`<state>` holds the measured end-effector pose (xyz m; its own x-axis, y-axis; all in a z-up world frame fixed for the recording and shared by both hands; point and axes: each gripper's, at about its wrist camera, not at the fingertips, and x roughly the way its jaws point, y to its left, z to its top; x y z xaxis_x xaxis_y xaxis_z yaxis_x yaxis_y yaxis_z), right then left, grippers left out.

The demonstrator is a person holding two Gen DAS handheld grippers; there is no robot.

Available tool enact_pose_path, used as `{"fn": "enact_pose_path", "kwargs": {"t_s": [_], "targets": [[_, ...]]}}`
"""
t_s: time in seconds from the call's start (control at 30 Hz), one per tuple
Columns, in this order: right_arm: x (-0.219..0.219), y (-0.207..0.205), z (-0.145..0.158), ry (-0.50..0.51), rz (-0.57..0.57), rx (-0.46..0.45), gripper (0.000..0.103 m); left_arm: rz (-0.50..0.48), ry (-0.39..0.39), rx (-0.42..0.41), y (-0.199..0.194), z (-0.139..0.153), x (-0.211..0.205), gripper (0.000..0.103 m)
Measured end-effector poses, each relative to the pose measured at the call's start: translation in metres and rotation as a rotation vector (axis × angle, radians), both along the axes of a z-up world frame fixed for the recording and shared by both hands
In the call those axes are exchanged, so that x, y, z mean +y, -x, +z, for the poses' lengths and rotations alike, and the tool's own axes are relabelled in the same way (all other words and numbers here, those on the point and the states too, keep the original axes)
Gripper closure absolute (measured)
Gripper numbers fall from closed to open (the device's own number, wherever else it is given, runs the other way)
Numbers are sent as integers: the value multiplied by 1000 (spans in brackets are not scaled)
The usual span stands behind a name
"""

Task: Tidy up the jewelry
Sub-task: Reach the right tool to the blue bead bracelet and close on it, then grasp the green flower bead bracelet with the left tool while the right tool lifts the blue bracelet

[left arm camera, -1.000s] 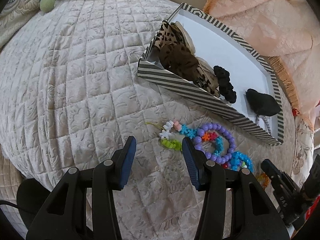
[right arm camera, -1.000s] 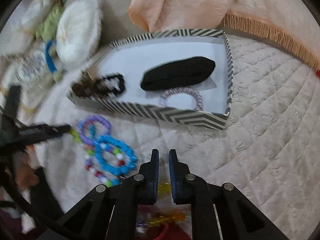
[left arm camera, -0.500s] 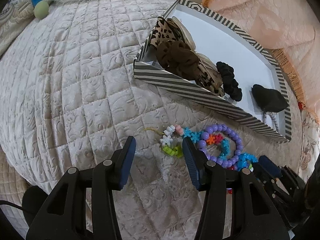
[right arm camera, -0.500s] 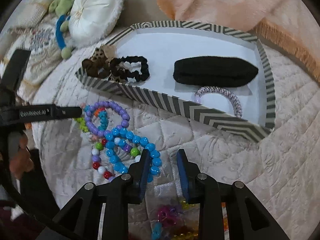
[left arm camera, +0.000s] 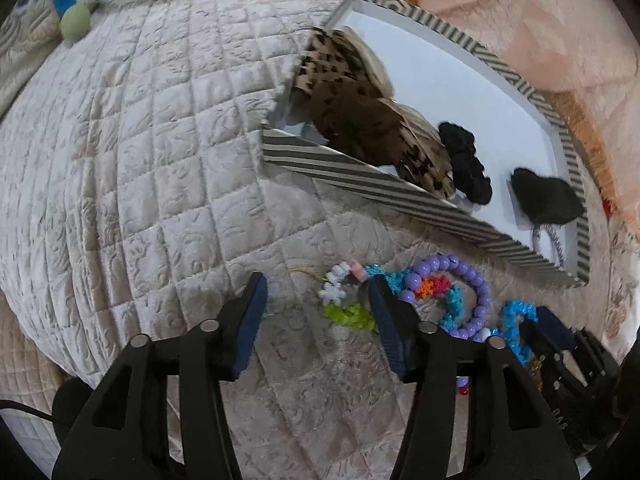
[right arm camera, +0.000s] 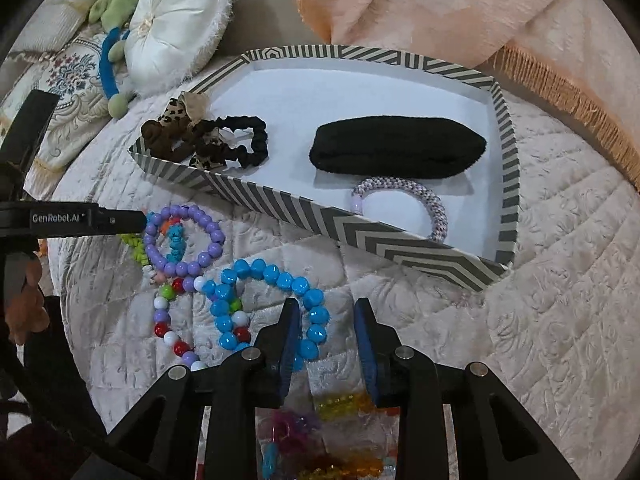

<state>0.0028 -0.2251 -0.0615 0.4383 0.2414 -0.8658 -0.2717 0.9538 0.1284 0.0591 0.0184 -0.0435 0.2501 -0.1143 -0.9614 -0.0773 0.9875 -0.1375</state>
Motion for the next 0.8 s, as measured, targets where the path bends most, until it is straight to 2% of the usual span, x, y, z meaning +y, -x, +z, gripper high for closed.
{"fn": "enact_pose_path", "kwargs": {"t_s": [0.1, 0.13, 0.17, 0.2, 0.23, 0.3, 0.47, 0.8], "targets": [[4, -3, -1, -6, 1, -26, 79, -21, -21, -20, 1, -2, -7, 49], [3, -3, -1, -10, -7, -32, 87, -20, -9, -34, 1, -2, -6, 62], [1, -3, 0, -24, -13, -33, 91, -18, -17, -42, 1, -1, -5, 82], [-1, -3, 1, -50, -18, -28, 92, -16, -27, -45, 0, -1, -4, 87], [-1, -4, 2, -75, -22, -25, 92, -14, 5, -52, 1, 0, 0, 91], [-8, 2, 9, -99, -31, -39, 93, -13, 71, -48, 3, 4, 7, 91], [-15, 13, 32, -186, -52, -74, 93, -38, 108, -125, 19, 38, 9, 91], [-12, 35, 87, -219, -36, -170, 93, -75, 139, -262, 42, 107, 12, 91]]}}
